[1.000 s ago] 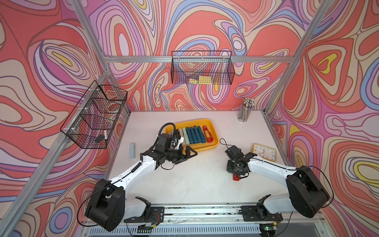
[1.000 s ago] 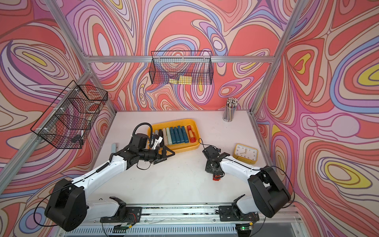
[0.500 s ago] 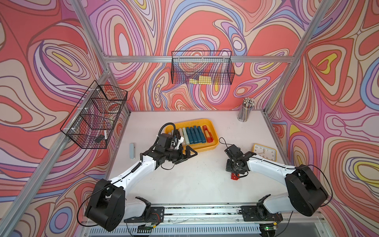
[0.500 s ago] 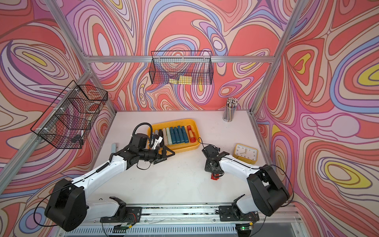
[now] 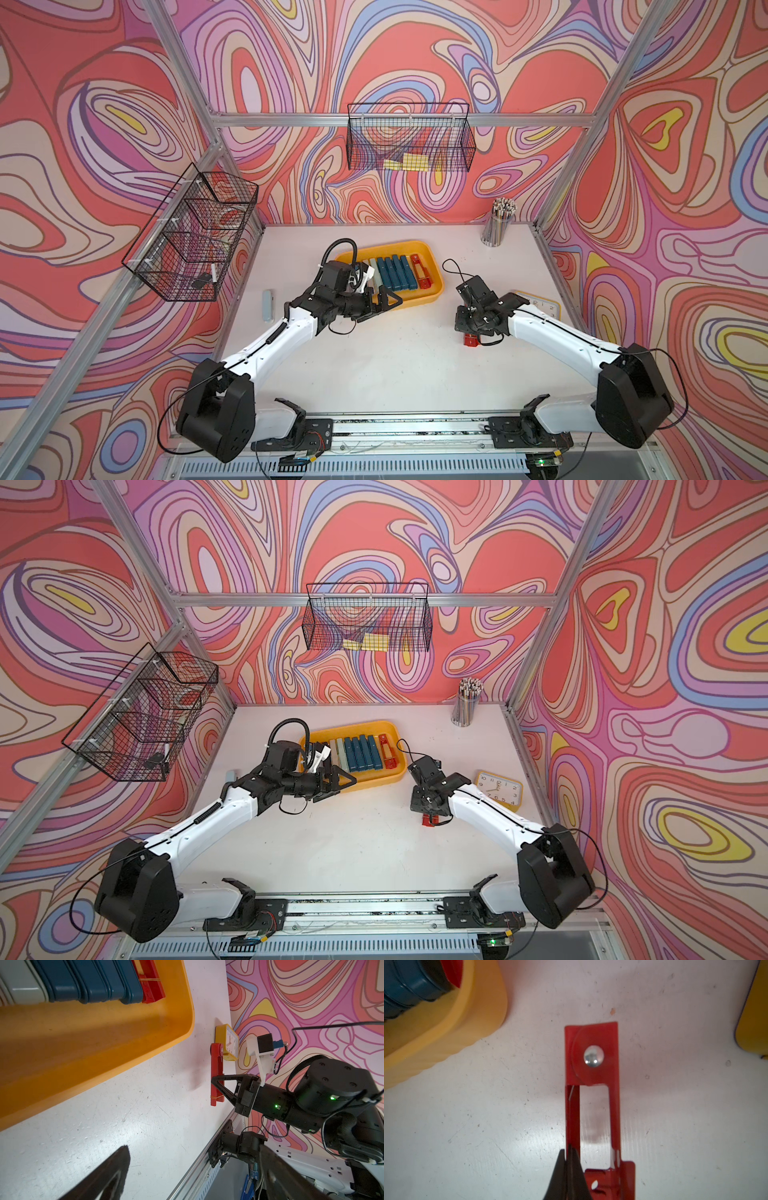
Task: Put the pruning pliers into the storage box
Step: Pick up the pruning pliers from the center of the board, then place the pruning pliers in the storage box.
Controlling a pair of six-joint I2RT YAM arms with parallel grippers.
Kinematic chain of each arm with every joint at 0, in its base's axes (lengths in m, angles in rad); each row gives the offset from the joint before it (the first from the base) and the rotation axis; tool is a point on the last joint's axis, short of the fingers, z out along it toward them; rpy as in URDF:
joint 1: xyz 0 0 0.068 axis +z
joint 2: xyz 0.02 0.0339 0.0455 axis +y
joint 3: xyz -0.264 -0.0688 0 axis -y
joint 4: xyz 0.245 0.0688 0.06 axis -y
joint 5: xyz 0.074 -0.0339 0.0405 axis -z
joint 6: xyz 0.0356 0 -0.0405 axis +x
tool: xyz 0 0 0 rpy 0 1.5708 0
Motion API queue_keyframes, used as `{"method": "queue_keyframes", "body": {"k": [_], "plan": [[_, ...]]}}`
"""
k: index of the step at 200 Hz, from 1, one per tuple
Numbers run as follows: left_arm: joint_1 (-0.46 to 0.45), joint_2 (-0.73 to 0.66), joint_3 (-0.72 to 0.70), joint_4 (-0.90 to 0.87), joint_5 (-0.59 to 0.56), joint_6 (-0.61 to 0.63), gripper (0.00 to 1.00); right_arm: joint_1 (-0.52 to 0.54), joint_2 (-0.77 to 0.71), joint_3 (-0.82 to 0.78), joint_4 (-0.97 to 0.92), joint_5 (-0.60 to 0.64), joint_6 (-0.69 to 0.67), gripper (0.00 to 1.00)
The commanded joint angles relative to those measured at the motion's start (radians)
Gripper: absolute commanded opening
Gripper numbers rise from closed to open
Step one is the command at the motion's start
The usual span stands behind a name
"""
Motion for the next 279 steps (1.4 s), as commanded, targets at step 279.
{"method": "queue_keyframes", "body": {"k": [279], "plan": [[0.122, 0.22, 0.26, -0.015, -0.034, 0.002, 0.99, 0.005, 0.488, 0.689, -0.065, -0.084, -0.333, 0.0]]}}
